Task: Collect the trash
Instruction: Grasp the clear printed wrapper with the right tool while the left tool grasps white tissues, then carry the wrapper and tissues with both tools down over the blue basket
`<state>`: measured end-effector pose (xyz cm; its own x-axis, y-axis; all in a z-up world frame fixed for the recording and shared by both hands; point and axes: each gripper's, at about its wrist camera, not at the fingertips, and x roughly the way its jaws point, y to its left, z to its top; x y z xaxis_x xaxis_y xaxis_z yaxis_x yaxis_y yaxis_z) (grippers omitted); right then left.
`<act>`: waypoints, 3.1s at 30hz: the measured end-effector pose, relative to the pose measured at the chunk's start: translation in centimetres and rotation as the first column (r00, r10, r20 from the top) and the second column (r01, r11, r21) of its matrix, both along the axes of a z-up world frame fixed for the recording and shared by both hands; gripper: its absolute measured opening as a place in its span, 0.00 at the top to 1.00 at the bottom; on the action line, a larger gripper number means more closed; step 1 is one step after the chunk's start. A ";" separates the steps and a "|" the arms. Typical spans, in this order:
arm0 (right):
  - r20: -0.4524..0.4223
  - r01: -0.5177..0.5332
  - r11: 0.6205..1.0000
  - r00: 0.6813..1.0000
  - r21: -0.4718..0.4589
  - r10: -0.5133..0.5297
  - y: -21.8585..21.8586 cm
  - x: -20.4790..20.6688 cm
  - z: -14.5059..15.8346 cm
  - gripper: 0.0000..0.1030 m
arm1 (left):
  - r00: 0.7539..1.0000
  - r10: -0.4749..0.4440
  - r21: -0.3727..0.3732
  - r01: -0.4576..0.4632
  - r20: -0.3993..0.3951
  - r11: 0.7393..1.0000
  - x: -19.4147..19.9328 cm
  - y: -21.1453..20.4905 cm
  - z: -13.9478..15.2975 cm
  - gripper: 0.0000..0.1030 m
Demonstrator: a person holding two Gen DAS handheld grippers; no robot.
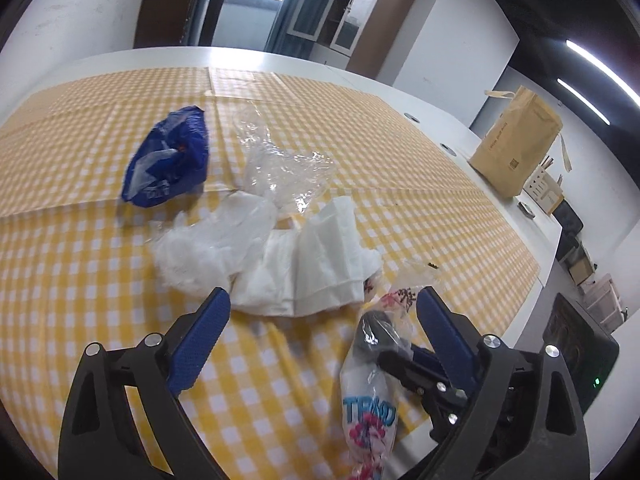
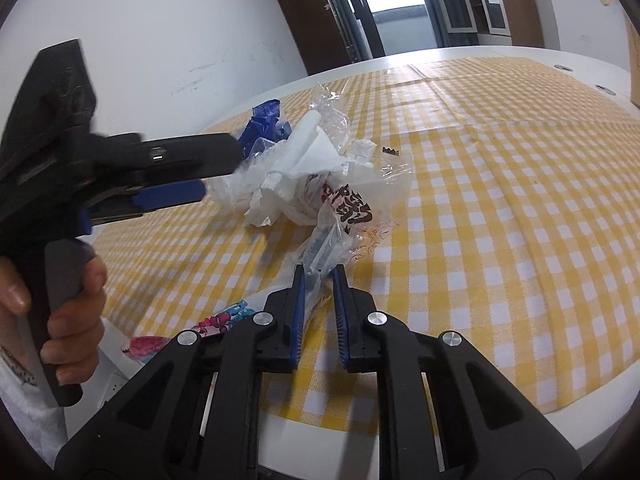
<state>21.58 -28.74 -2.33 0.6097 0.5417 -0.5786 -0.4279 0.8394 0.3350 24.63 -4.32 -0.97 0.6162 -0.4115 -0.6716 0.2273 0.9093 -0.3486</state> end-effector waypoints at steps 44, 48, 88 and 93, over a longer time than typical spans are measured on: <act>0.185 -0.057 0.996 0.980 -0.075 0.070 -0.9 -9.7 4.1 0.89 | 0.959 0.143 -0.127 -0.115 0.245 0.985 -16.6 4.6 6.3 0.96; 0.218 -0.070 0.993 0.972 -0.094 0.089 -0.5 -11.7 4.7 0.89 | 0.954 0.150 -0.128 -0.120 0.261 0.984 -19.4 4.8 6.3 0.96; -0.050 -0.255 0.915 0.966 -0.311 0.253 3.0 -18.8 -9.1 0.89 | 0.978 0.189 -0.016 -0.191 -0.084 0.981 -24.7 7.3 -12.9 0.96; -0.111 -0.250 0.910 0.968 -0.330 0.226 3.5 -17.0 -12.0 0.89 | 0.976 0.181 -0.008 -0.184 -0.124 0.983 -23.0 7.3 -15.3 0.96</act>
